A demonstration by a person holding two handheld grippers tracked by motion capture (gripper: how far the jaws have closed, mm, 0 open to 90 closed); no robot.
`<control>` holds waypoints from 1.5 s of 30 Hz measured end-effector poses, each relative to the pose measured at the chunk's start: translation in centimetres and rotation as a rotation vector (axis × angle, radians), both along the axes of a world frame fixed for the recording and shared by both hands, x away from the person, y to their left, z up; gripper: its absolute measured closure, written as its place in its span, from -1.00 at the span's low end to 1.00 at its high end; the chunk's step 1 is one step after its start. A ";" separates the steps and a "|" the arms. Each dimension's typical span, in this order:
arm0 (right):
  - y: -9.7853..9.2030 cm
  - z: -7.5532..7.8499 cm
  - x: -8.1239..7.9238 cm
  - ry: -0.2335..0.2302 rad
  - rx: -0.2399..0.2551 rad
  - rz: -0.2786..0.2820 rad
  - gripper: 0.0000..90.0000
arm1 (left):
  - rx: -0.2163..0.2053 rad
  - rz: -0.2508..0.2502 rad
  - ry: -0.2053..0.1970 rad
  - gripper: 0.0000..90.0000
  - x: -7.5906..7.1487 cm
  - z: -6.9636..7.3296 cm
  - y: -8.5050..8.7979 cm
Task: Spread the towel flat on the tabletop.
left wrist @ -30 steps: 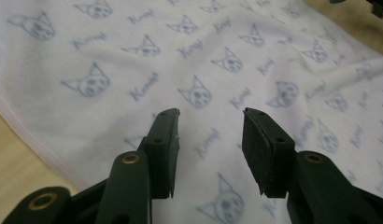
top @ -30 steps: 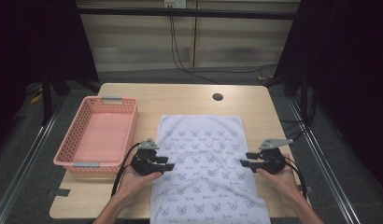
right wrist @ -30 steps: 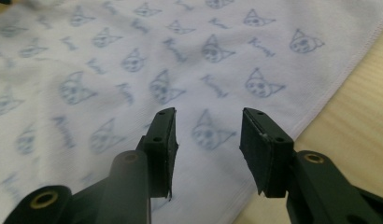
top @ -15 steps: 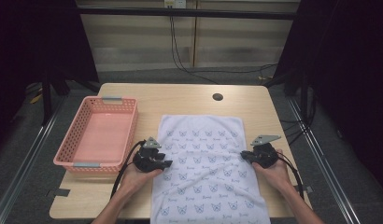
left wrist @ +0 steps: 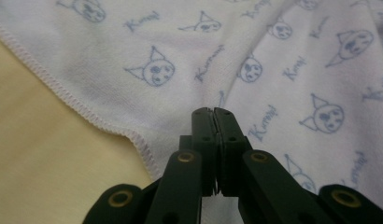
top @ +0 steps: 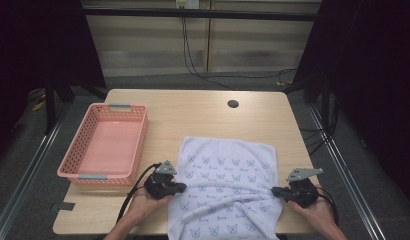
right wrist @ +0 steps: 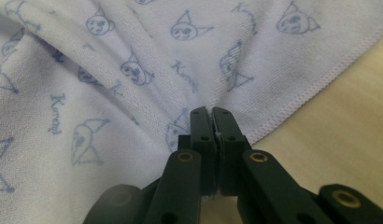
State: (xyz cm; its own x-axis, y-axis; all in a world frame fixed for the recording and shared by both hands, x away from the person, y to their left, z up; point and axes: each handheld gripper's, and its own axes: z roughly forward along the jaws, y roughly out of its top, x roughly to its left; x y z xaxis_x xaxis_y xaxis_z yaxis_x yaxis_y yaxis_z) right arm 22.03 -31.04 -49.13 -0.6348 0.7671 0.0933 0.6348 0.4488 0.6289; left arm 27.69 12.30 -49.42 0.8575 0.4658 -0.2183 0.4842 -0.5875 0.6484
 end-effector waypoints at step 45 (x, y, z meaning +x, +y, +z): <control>-1.1 -0.8 13.2 -0.080 0.099 -0.135 0.91 | 0.003 0.319 -0.073 -0.17 12.7 -0.7 -1.6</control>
